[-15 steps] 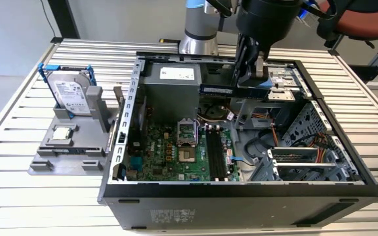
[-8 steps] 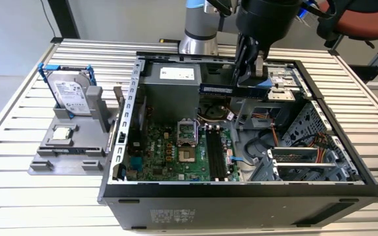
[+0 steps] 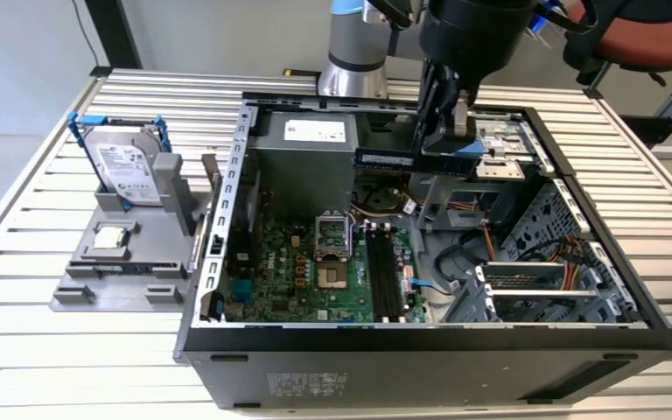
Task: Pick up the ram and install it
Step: 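Insert the ram into the slot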
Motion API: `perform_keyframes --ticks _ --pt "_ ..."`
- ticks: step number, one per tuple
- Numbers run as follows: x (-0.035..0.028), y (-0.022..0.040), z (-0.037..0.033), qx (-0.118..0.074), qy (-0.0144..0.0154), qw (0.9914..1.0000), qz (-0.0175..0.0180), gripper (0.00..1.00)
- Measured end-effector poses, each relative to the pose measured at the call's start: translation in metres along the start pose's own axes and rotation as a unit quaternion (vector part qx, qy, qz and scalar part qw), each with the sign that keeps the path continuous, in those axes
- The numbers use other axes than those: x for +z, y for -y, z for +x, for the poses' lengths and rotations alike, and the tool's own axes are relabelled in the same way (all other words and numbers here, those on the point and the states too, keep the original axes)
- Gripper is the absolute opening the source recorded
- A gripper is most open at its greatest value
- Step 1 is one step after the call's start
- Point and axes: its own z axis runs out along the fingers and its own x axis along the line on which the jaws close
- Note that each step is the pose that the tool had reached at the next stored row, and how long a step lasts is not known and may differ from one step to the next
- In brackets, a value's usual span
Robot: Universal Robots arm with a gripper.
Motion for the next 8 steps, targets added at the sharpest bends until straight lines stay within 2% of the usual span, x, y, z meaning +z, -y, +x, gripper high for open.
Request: perform_keyframes --ticks 8 --pt "0.0000 0.0000 0.0000 0.019 0.0003 0.99982 0.0004 0.00"
